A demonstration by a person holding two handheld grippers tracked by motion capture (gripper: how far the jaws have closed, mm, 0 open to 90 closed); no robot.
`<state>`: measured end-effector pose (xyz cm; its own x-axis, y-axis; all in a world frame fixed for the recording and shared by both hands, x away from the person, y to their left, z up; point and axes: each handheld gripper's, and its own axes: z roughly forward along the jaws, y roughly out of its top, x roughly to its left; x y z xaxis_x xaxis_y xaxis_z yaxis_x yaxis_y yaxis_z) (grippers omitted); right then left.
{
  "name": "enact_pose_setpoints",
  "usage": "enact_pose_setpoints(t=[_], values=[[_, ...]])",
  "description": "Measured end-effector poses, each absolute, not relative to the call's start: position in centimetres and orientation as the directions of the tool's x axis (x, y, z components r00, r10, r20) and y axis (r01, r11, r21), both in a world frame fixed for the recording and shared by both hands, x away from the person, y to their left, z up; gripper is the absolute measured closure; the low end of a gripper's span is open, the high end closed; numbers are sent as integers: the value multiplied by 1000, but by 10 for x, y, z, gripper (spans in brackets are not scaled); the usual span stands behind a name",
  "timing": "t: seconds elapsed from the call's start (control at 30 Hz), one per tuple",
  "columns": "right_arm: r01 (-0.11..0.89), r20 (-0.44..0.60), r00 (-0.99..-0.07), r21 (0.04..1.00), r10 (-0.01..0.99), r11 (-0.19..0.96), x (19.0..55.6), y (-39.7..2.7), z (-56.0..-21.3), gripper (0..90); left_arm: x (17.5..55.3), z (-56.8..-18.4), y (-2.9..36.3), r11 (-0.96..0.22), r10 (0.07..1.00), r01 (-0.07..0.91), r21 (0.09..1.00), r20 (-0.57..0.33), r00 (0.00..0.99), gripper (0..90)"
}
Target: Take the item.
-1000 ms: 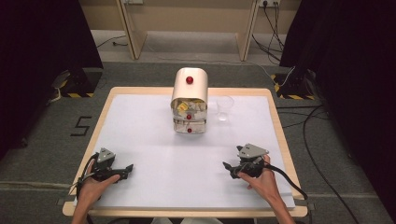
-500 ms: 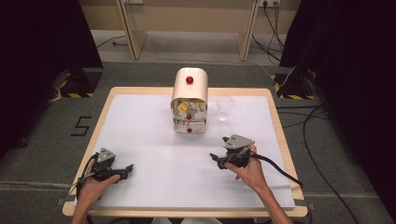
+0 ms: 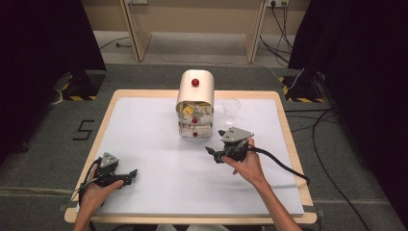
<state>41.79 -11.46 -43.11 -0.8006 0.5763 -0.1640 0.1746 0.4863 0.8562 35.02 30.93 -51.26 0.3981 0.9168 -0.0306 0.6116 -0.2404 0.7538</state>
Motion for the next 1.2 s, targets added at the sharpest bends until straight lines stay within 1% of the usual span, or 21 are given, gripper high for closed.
enact_pose_setpoints(t=[0.17, 0.3, 0.33, 0.73, 0.8, 0.9, 0.97, 1.2], values=[[145, -176, -807, 867, 564, 478, 421, -107, -422, 243, 350, -513, 309, -240, 917, 611, 754, -31, 398, 120], [139, -160, -813, 880, 560, 453, 423, -103, -418, 253, 350, -513, 309, -240, 917, 611, 754, -31, 398, 120], [127, -177, -810, 877, 559, 463, 423, -100, -415, 253, 350, -513, 309, -240, 917, 612, 754, -31, 398, 120], [63, -195, -817, 905, 542, 420, 432, -77, -388, 258, 350, -513, 309, -240, 916, 611, 754, -31, 399, 120], [52, -208, -815, 903, 540, 427, 435, -74, -386, 261, 350, -513, 309, -239, 916, 612, 754, -33, 399, 120], [53, -201, -815, 908, 544, 416, 438, -72, -385, 263, 350, -513, 309, -239, 917, 612, 754, -32, 398, 120], [40, -223, -807, 902, 546, 429, 442, -69, -383, 265, 350, -513, 309, -239, 917, 611, 754, -32, 398, 120], [33, -236, -808, 896, 539, 442, 448, -65, -384, 265, 350, -513, 309, -239, 917, 611, 754, -32, 398, 120]])
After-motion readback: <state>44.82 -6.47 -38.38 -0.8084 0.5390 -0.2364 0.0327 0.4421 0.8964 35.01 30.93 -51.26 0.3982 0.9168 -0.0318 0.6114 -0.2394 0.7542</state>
